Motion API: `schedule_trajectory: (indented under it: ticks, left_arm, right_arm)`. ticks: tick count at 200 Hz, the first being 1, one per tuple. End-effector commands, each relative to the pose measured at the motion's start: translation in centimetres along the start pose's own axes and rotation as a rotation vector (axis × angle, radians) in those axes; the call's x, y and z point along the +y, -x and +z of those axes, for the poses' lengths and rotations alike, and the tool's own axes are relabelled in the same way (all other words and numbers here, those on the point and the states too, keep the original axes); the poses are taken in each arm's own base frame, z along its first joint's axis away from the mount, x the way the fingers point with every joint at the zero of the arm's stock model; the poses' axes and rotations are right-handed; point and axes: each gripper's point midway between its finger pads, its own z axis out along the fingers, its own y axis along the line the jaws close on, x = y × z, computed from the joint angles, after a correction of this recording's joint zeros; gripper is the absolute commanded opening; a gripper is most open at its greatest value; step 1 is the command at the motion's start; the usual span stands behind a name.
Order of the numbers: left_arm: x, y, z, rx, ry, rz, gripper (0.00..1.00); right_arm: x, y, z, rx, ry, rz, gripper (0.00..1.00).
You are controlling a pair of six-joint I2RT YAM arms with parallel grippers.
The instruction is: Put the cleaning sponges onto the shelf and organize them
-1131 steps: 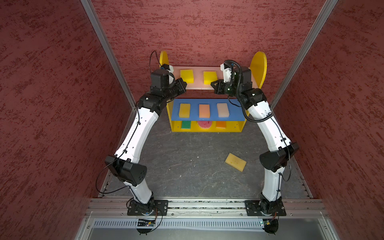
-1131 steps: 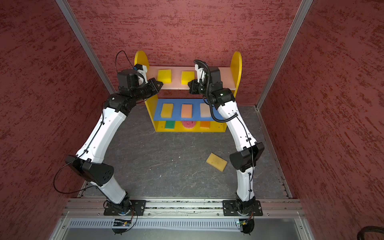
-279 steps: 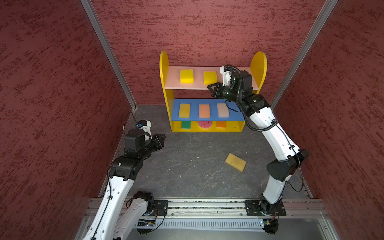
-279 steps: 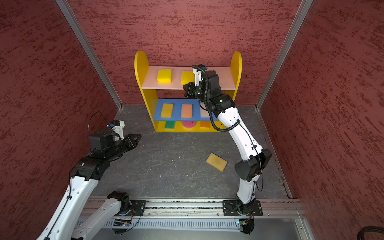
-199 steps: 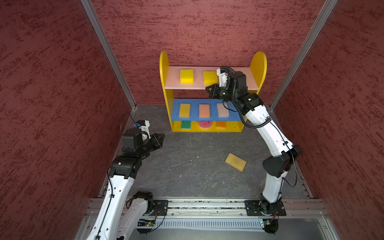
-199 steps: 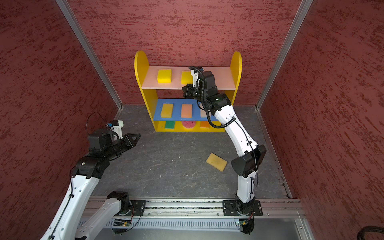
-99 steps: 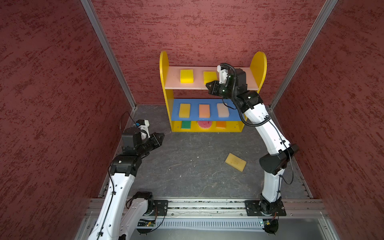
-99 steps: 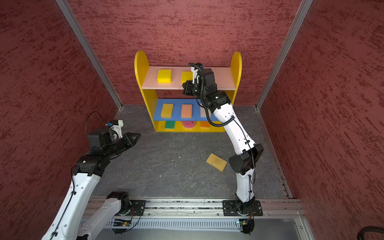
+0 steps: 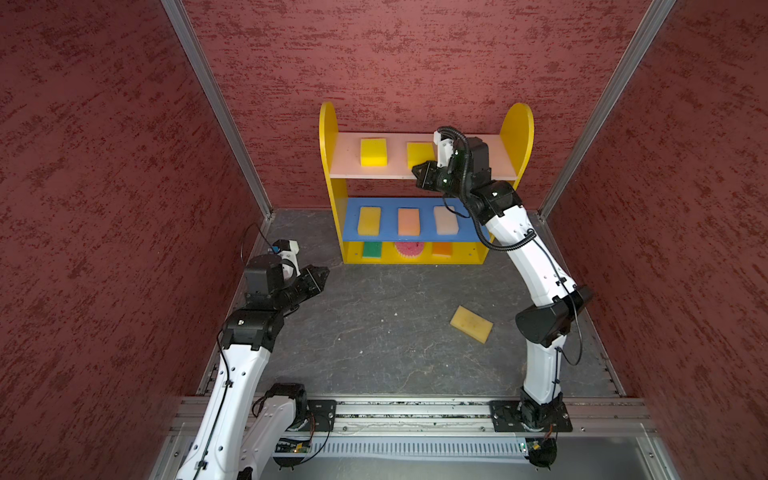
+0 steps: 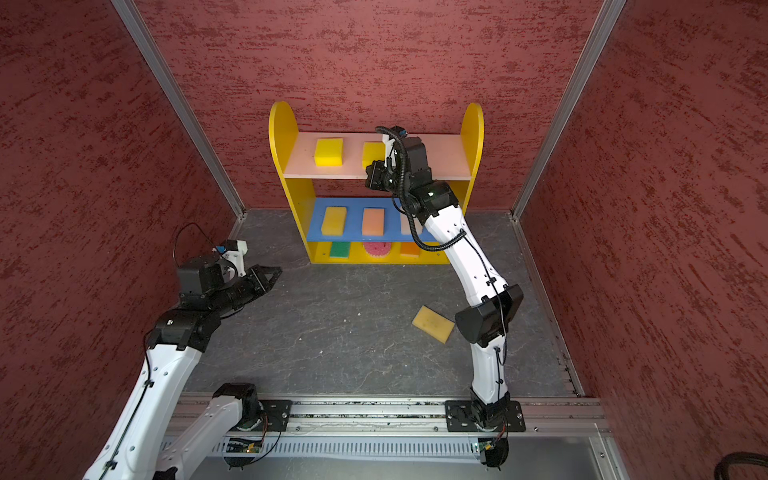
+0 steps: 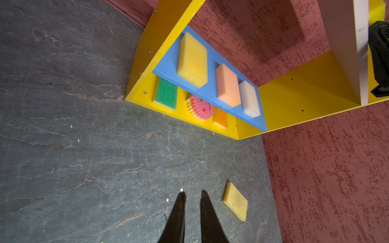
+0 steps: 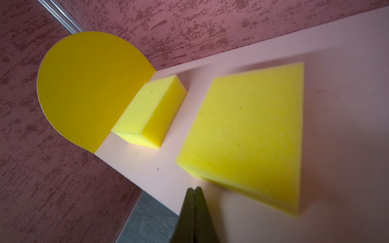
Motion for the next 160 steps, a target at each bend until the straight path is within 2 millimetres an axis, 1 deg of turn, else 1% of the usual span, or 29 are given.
schedule_trajectory:
  ticks: [1,40,83,119,141,160]
  left_arm:
    - [-0.3,0.5,0.0,-0.016,-0.018,0.0,0.16]
    - [-0.1,0.2,0.1,-0.009,-0.014,-0.007,0.16]
    - [-0.1,0.5,-0.1,-0.016,-0.011,-0.005,0.16]
    - [-0.1,0.5,-0.1,-0.016,-0.013,-0.01,0.16]
    - [-0.2,0.4,-0.1,-0.015,-0.018,-0.012,0.16]
    - [-0.4,0.5,-0.2,-0.016,-0.024,-0.01,0.16]
  right_arm:
    - [-1.8,0.0,0.6,-0.002,-0.055,0.003,0.0]
    - [-2.3,-0.2,1.2,0.006,-0.052,0.015,0.0]
    - [-2.9,-0.1,1.4,0.007,-0.053,0.028,0.0]
    - [-2.7,-0.2,1.4,0.015,-0.039,0.034,0.0]
    - [-2.3,-0.7,1.2,0.038,-0.018,0.038,0.0]
    - [-0.8,-1.0,0.6,0.061,0.048,0.009,0.0]
